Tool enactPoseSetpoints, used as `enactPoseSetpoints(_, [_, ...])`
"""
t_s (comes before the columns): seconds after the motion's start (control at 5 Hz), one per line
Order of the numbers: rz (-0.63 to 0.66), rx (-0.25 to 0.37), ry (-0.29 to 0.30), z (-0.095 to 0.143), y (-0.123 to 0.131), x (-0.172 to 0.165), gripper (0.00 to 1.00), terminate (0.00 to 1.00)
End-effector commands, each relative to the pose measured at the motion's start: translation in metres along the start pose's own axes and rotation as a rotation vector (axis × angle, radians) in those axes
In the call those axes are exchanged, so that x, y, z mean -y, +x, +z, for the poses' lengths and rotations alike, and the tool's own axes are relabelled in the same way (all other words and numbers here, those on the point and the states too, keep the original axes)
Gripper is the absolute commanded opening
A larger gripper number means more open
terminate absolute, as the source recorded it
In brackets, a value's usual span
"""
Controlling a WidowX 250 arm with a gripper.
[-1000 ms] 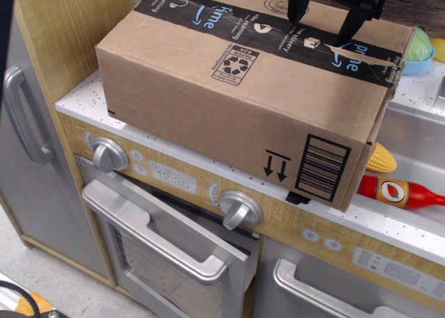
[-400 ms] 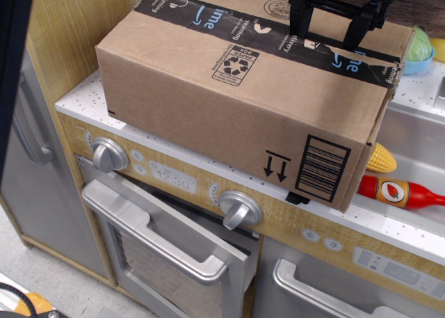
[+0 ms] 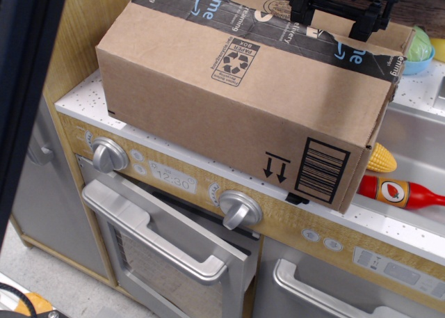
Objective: Open large4fbox flaps
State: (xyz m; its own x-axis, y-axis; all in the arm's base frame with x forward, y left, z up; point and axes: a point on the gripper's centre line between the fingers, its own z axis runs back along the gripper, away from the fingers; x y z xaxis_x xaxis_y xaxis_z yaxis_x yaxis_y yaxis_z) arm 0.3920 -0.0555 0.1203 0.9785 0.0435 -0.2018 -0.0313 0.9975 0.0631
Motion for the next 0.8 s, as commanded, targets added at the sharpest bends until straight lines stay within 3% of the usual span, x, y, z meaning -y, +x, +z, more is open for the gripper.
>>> enactPoseSetpoints(0.0, [0.024,-0.031,0.019,0.033,-0.028,-0.003,1.0,0.0])
enactPoseSetpoints(0.6, [0.183,0.029,0.149,0.062,-0.092,0.0,1.0,0.0])
